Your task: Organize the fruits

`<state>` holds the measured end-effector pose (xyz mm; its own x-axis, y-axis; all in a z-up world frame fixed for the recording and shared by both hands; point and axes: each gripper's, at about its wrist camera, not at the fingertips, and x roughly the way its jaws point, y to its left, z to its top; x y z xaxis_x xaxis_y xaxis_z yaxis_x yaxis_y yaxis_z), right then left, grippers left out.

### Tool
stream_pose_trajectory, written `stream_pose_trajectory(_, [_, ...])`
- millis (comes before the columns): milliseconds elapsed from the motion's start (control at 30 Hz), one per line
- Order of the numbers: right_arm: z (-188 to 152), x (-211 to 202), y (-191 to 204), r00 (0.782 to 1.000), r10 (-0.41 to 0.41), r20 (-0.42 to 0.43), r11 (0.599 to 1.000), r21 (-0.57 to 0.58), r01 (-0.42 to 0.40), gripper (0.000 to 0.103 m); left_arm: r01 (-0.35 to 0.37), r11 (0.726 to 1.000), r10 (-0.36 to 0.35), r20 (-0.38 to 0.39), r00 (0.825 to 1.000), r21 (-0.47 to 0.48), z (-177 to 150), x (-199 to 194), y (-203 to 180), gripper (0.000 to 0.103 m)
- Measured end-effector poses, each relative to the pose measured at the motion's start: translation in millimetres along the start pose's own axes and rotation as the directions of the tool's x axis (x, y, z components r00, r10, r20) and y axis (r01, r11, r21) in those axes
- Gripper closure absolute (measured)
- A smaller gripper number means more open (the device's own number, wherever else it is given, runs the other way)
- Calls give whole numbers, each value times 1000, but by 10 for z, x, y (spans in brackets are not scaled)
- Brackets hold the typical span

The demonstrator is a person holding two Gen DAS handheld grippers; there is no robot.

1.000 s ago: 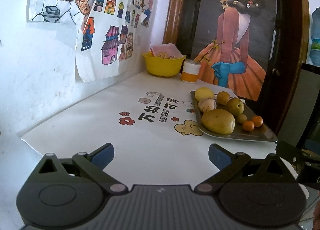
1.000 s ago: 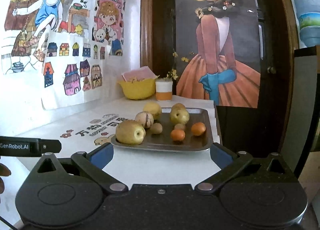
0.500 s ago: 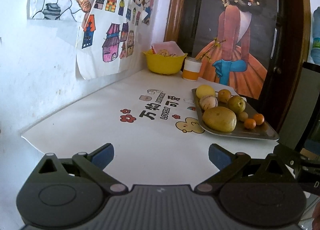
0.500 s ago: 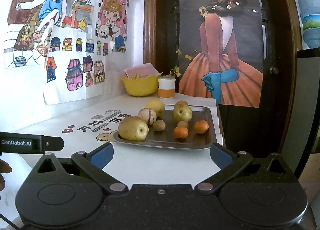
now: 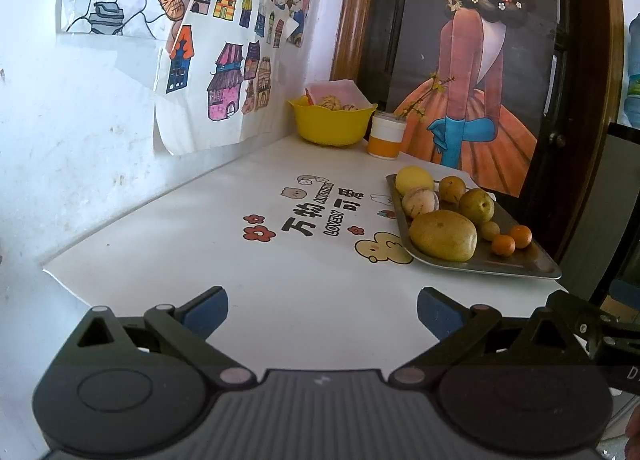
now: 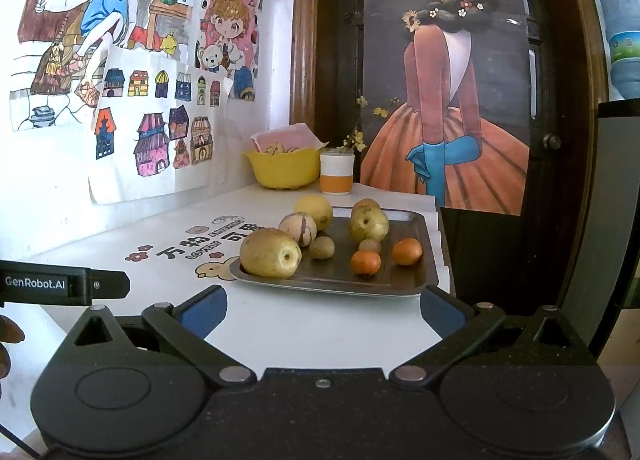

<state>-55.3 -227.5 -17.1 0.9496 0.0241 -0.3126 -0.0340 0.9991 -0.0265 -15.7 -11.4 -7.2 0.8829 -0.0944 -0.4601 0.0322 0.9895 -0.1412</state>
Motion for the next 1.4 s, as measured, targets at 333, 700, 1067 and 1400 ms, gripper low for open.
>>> stream_pose_trajectory(333, [1,0,-2,1000,0,0,1000,0,0,1,-2,1000,2,0,1000,0,0,-4,4,0])
stream_pose_trajectory(700, [2,-3,3,1000,0,0,1000,-1,0,1,-2,1000,2,0,1000,1,-2,-2,2,0])
stream_pose_trajectory(1067, [2,-3,8,1000,0,-2,1000,-1,0,1,-2,1000,2,-1,1000,1,-5,-2,-2,0])
stream_pose_trajectory(1400, [-2,1,12,1000,1,-3,1000,-3,-1,1,-7,1000,7,16,1000,24,16,-47,-38,0])
